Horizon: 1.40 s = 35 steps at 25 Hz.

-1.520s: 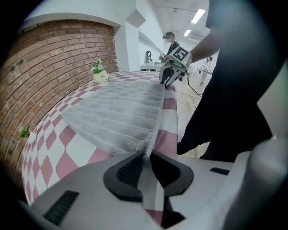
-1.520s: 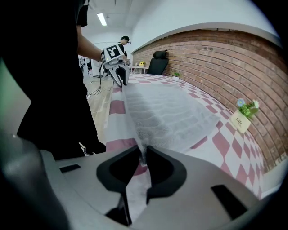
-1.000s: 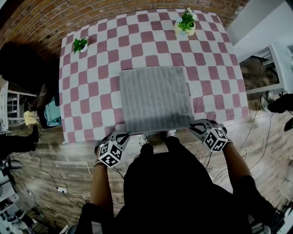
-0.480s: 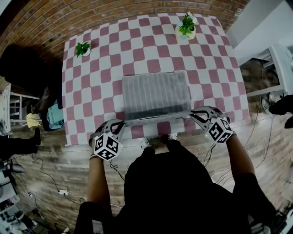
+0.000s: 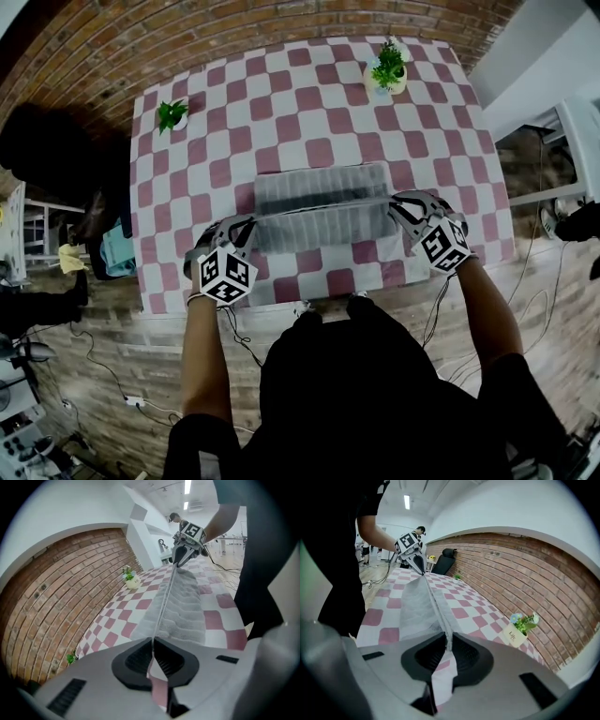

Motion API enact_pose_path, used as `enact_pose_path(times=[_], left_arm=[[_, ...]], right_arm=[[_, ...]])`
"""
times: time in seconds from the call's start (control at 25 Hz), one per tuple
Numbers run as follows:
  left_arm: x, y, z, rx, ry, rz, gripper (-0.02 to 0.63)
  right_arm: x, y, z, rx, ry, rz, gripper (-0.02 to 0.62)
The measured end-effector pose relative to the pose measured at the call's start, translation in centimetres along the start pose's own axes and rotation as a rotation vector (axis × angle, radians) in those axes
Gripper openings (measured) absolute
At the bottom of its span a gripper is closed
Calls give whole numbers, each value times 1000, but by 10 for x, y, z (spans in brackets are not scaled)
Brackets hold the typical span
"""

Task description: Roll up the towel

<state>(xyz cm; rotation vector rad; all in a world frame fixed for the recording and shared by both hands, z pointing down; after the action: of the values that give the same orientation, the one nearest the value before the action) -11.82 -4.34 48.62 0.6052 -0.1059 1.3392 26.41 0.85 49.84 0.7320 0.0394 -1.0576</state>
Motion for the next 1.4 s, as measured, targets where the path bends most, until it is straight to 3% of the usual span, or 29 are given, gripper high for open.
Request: enact_pose_path(times=[0.28, 0.48, 0.68, 0.8, 0.88, 0.96, 1.12, 1.4], left_arm=[[-38, -8, 36, -20, -28, -11, 15], [-57, -13, 63, -39, -8, 3, 15], [-65, -16, 87, -61, -21, -11, 18], [-68, -13, 102, -91, -62, -86, 86], [-71, -9, 103, -89, -74, -171, 224], [-74, -3, 95, -69, -88, -257, 270], [-66, 9, 70, -20, -101, -392, 284], [-9, 38, 39, -3, -1, -596, 264]], right_arm=[[35, -6, 39, -22, 6, 8, 49], [55, -5, 64, -48, 1, 35, 49], [61, 3, 85, -59, -11, 102, 52], [66, 7, 90, -45, 42, 177, 77], [70, 10, 86, -11, 79, 236, 95], [71, 12, 80, 27, 90, 270, 121], [61, 16, 55, 65, 97, 278, 143], [6, 14, 10, 95, 75, 272, 161]])
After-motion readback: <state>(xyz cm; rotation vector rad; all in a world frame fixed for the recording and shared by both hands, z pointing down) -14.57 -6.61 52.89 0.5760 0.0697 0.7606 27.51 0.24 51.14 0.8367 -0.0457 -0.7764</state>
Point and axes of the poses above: the fingertips, and each gripper's own axes: z forward along the fingers, x to its right, y out of its underside, the point moved 10 cm from there along -z, backward along the fingers, and after that the axes turned 11 degrees about -x, right-handed, at the moved point
